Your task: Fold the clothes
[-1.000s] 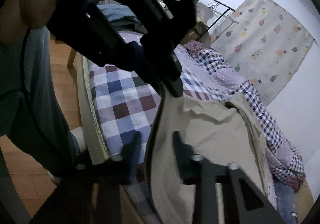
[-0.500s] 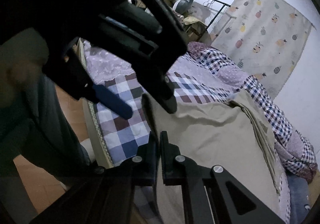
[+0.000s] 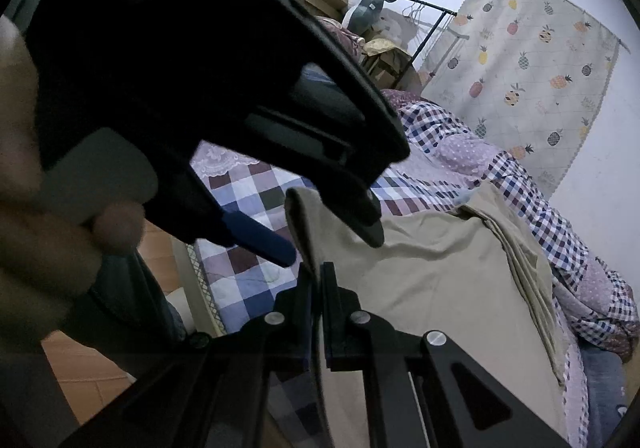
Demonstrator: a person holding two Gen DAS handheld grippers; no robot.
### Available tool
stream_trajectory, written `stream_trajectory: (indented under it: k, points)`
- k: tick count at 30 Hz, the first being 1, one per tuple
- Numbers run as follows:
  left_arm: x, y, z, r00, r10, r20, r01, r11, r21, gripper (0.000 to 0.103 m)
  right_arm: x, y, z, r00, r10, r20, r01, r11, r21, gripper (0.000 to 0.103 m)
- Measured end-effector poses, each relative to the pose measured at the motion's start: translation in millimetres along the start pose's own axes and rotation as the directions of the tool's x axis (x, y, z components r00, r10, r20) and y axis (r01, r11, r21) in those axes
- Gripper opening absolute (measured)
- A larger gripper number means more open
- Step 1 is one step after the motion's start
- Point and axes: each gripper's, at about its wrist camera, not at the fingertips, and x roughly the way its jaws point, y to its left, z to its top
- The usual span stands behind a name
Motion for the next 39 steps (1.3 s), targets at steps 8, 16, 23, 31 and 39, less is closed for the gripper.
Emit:
stream_trajectory:
  k: [8,16,23,31,39]
  points:
    - [-0.2,-4.1,0.5,1.0,-0.015,0.026,0.015,1.0,0.007,0.003,-1.6,4.9,-0.3,1.0,0.003,-0.003,-0.003,1.0,-0.005,0.002]
    - [-14.7,-19.7,3.9,0.996,-0.054,0.066,0.052,0.998,0.037,0.002,0.1,7.5,-14.3,0.996,-0.079,-0.028,0.078,0.995,-0.055,0.015]
    - [-22.5,-35.7,7.5,0.993,-0.094,0.069,0.091,0.995,0.044,0.002,-5.4,-9.4,-32.1,0.979,-0.19,-0.068,0.186,0.981,-0.058,0.038]
    - [-38.9,-59.4,14.9,0.986,-0.147,0.08,0.142,0.988,0.065,0.002,-20.4,-50.9,-67.8,0.934,-0.321,-0.159,0.32,0.947,-0.032,0.038]
    - [-50.3,-80.8,21.9,0.98,-0.17,0.106,0.161,0.983,0.083,0.002,-41.5,-91.7,-112.9,0.857,-0.429,-0.285,0.44,0.898,-0.028,0.038]
